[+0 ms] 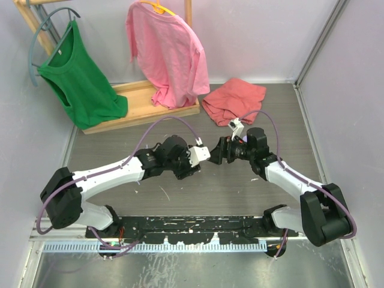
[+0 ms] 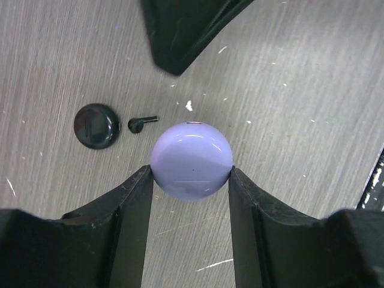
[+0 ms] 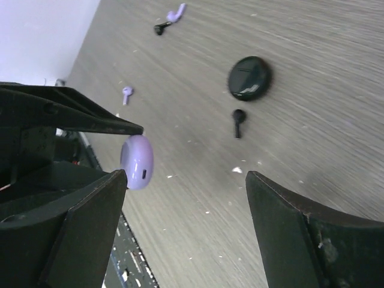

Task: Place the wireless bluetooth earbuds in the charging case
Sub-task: Pick up the charging case at the center of the board.

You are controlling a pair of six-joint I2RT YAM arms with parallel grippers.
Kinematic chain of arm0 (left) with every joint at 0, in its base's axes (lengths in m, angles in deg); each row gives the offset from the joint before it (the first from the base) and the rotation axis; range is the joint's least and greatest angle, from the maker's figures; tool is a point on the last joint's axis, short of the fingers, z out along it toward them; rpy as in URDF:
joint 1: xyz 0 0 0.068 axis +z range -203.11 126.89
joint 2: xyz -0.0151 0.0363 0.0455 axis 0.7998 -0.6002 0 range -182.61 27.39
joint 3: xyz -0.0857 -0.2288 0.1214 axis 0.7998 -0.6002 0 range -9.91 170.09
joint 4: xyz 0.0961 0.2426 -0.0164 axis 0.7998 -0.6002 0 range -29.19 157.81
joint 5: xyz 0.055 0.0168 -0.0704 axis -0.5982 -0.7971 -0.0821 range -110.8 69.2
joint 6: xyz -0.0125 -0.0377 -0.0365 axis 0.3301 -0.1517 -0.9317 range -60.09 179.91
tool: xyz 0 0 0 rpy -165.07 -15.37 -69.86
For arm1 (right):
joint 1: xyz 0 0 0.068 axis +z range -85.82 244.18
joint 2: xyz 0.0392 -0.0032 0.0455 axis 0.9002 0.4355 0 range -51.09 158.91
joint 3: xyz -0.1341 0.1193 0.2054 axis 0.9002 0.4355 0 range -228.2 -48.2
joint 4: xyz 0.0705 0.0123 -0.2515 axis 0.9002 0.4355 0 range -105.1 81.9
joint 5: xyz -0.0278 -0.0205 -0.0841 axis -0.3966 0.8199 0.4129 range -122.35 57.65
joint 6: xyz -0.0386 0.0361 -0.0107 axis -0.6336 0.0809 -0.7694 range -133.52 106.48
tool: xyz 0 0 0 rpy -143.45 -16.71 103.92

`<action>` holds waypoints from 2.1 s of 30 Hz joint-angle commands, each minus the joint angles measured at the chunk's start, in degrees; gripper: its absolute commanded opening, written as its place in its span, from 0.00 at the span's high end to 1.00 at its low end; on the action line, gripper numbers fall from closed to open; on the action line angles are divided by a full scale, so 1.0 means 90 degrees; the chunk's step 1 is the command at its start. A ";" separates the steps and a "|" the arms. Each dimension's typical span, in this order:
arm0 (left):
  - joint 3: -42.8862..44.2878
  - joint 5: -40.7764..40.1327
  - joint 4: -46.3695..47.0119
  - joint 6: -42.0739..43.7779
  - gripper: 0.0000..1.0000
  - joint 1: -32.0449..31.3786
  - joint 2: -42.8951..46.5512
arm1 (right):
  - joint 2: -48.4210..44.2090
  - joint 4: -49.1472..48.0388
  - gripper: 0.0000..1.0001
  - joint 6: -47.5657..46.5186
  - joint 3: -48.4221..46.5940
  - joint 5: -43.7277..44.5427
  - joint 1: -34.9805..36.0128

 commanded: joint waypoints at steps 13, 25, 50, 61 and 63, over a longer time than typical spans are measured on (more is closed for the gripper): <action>0.0606 -0.0643 -0.0697 0.1181 0.75 -0.1073 0.1067 | 0.0135 -0.0855 0.24 0.0359 -0.0572 -0.1717 0.0718; 0.0853 -0.0980 -0.1110 0.1356 0.75 -0.1280 0.0910 | 0.0091 0.0042 0.39 -0.0167 -0.0899 -0.1782 0.1126; 0.0648 -0.2082 -0.0943 0.0881 0.36 -0.1539 0.1103 | 0.0059 0.0540 0.86 -0.0702 -0.1231 -0.1406 0.1380; -0.0718 -0.1631 0.0643 -0.1161 0.31 -0.0979 0.2786 | -0.0808 -0.1295 0.87 -0.0158 -0.0512 -0.0679 0.1380; -0.1013 -0.1115 0.1012 -0.1705 0.31 -0.0665 0.3055 | -0.0884 -0.1786 0.87 -0.0012 -0.0294 -0.0614 0.1385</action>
